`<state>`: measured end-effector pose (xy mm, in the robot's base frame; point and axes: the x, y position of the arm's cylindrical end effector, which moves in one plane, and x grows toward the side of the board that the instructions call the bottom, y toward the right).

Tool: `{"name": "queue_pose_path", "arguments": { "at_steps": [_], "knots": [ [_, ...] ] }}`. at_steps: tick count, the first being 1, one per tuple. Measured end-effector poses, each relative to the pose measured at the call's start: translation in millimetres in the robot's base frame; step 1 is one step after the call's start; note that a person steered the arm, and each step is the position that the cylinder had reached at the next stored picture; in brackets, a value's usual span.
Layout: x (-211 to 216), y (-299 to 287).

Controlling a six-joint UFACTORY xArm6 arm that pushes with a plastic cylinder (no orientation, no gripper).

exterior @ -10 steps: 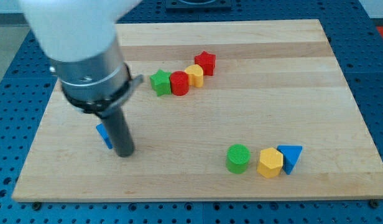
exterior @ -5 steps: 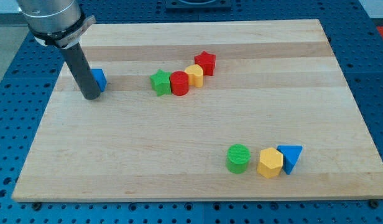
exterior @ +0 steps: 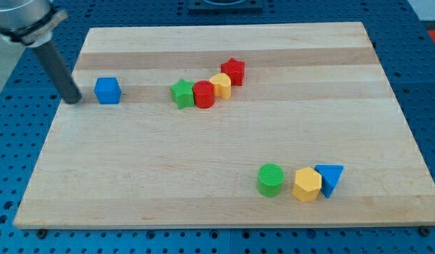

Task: Move the blue cube diagonally to the green star

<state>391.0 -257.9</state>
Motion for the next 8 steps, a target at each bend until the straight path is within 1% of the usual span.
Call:
{"name": "queue_pose_path", "arguments": {
  "at_steps": [1, 2, 4, 5, 6, 7, 8],
  "knots": [
    [0, 65],
    [2, 80],
    [1, 38],
    [-15, 37],
    [-30, 63],
    [-34, 85],
    [-34, 85]
  ]
}}
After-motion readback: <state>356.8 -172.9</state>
